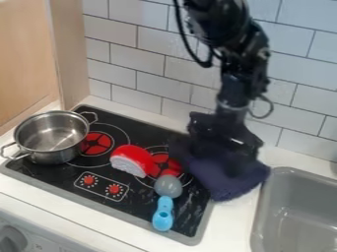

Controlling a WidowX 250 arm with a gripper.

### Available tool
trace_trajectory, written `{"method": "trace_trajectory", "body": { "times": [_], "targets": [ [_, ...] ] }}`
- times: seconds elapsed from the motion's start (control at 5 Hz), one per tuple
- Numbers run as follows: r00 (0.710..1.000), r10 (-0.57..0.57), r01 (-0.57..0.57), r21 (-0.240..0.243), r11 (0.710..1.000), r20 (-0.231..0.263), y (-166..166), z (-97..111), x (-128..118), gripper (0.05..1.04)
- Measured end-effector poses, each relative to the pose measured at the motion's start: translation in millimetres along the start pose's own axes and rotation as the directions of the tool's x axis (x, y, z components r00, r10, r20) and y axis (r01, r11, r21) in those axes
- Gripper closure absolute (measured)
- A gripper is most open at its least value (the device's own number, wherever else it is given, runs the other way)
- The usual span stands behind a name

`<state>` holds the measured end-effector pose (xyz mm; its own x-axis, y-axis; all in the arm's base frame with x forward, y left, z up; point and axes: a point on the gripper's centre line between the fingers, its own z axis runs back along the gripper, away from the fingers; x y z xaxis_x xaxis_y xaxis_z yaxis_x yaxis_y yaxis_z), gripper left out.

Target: Cover the red object with the purple cloth

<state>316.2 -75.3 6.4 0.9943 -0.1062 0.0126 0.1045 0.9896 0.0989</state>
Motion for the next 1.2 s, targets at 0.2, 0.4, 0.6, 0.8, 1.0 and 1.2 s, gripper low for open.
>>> {"method": "trace_trajectory", "body": {
  "times": [0.2,0.4,0.6,0.8,1.0,1.2],
  "targets": [
    [0.998,0.058,-0.058,-0.005,0.998,-0.005,18,-2,-4,0.084],
    [0.992,0.128,-0.128,-0.002,0.992,-0.012,42,-2,-9,0.084],
    [0.982,0.188,-0.187,0.004,0.982,-0.013,64,-4,-9,0.084],
    [0.975,0.22,-0.22,0.004,0.976,-0.017,76,-5,-10,0.084],
    [0.964,0.264,-0.264,0.002,0.964,-0.024,93,-7,-12,0.084],
    [0.96,0.278,-0.278,0.001,0.961,-0.029,100,-8,-14,0.084]
  ]
}}
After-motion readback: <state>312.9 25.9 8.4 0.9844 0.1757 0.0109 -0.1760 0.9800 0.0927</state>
